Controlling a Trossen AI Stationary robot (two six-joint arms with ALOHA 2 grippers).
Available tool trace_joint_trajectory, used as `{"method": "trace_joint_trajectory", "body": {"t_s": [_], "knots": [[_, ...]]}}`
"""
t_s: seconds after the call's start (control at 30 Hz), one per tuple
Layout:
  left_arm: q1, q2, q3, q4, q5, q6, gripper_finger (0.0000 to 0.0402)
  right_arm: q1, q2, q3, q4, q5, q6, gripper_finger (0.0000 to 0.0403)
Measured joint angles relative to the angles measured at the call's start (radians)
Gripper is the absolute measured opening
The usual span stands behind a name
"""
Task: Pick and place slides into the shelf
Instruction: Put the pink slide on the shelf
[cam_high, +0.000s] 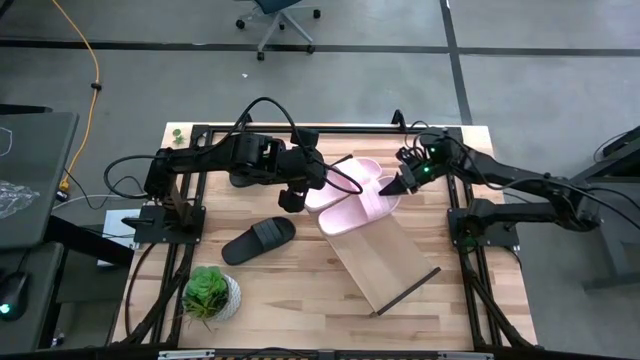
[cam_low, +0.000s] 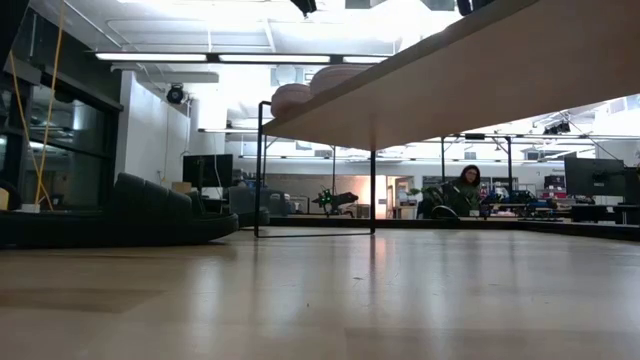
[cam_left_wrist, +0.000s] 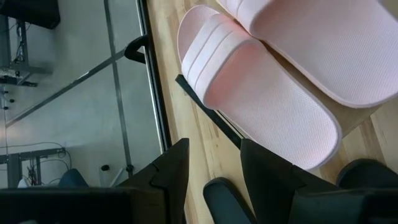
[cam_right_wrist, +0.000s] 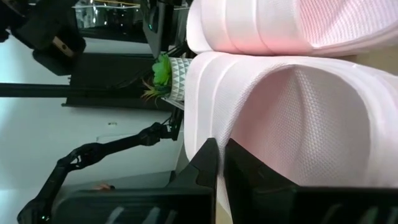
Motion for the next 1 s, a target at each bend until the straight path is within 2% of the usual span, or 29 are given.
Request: {"method": "trace_joint_trajectory", "body": {"t_s": [0.43,0.83,1.0], "knots": [[0.000,0.000,0.000,0.000,0.000,0.000,0.0133,0.000,0.008,0.000,0.002,0.026,-0.013,0.0004],[0.000,0.000,0.000,0.000,0.000,0.000,0.0133,0.000,0.008,0.000,0.015,0.076,-0.011,0.0066],[0.000,0.000,0.000,0.000,0.000,0.000,0.0133,0.000,0.007,0.000,0.016,0.085,-0.015,0.0080]]}}
